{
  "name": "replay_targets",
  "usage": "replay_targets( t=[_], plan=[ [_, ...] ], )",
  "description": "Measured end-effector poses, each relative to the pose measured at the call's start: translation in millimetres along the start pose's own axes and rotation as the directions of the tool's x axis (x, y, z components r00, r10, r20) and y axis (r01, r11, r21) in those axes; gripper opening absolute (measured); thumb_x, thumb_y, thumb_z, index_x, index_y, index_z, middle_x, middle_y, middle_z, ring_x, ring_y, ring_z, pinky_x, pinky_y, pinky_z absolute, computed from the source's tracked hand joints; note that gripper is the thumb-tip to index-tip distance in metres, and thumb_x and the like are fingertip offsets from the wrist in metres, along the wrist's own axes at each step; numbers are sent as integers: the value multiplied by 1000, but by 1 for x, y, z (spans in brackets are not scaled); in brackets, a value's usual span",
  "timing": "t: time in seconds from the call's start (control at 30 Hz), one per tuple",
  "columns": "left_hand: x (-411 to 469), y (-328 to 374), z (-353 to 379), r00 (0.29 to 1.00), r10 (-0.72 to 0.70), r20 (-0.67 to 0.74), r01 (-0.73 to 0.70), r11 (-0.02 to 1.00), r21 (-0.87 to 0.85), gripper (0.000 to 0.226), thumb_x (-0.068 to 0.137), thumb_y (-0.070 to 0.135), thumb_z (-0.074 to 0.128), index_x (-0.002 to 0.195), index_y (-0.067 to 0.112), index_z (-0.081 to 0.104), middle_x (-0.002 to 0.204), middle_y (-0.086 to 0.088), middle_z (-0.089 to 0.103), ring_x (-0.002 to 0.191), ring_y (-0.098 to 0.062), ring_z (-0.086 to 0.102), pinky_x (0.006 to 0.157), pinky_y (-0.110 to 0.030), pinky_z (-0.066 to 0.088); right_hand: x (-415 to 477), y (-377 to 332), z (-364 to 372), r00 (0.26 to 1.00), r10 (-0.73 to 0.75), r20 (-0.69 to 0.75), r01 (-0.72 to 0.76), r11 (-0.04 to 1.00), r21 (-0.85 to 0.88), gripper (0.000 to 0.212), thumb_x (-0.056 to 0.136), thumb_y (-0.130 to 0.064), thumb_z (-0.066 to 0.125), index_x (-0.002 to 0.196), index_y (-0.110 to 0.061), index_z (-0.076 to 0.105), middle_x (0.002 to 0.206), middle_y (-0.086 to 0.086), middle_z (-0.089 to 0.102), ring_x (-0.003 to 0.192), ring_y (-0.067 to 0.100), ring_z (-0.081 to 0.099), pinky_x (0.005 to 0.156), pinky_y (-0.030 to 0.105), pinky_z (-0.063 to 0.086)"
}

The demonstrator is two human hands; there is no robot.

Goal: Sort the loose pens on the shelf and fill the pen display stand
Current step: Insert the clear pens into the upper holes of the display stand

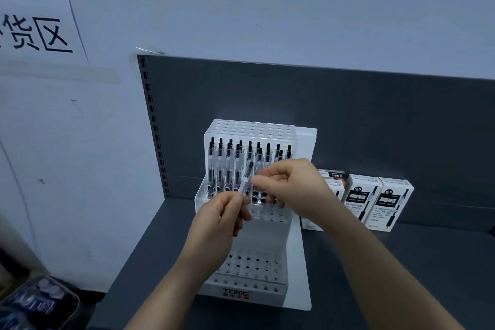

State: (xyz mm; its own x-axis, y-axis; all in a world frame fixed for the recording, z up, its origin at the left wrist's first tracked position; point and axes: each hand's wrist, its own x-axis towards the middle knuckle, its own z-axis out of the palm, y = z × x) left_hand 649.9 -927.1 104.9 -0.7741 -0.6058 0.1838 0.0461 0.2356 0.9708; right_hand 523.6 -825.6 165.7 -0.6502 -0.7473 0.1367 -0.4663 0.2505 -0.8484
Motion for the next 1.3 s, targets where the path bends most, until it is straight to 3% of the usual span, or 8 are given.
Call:
replay_targets(
  t=[0.17,0.3,0.4,0.5,0.7,1.0,1.17,1.3],
  plan=[
    [-4,0,-14,999,3,-52,1,997,82,23,98,23,49,85,19,67,73,4,67,64,-7,58,58,-19,46,8,-11,21,996,-61,70,51,989,141,15,88,-5,66,78,6,68,62,10,67,49,6,60,49,20,50],
    [-4,-10,-46,974,150,-171,-41,855,517,20,97,32,48,108,29,65,98,18,65,91,-1,57,72,-19,42,23,-22,27,980,-134,-147,160,970,183,13,90,-7,64,80,1,68,65,13,68,54,7,63,58,28,55],
    [-3,-18,-70,950,230,-209,-2,678,735,27,96,32,50,117,22,64,113,7,64,107,-18,55,87,-30,42,36,-27,37,927,-250,-279,261,965,2,18,90,-11,62,73,-4,64,63,11,65,59,13,67,68,40,58],
    [-2,-22,-83,951,231,-206,42,562,826,42,90,42,40,113,18,67,110,0,69,101,-27,60,85,-38,47,45,-31,51,914,-338,-226,284,928,-240,23,91,-15,58,71,-5,61,61,9,63,66,28,64,67,42,54],
    [-5,-24,-87,950,212,-231,90,521,849,42,87,41,42,110,18,69,110,0,69,100,-27,60,84,-38,46,62,-32,75,965,-256,-55,210,881,-424,25,89,-15,51,72,-2,64,68,14,68,66,31,63,69,41,55],
    [-6,-22,-82,951,219,-217,59,561,826,53,86,49,32,106,20,70,107,4,69,99,-25,61,86,-37,45,71,-31,85,976,-216,-38,164,834,-527,24,87,-17,52,77,0,64,74,14,70,73,30,66,72,38,55],
    [-5,-18,-78,950,224,-218,56,564,824,36,86,39,46,103,20,71,103,4,71,96,-24,63,83,-35,45,70,-26,81,983,-179,-39,141,874,-465,31,89,-20,54,65,0,60,69,16,70,67,31,66,69,38,56],
    [-6,-12,-72,943,273,-191,13,541,841,37,86,40,45,99,19,72,96,5,72,87,-23,66,76,-33,48,45,-12,72,958,-282,-50,230,860,-456,30,91,-25,57,76,0,65,66,15,64,65,29,60,67,41,53]
  ],
)
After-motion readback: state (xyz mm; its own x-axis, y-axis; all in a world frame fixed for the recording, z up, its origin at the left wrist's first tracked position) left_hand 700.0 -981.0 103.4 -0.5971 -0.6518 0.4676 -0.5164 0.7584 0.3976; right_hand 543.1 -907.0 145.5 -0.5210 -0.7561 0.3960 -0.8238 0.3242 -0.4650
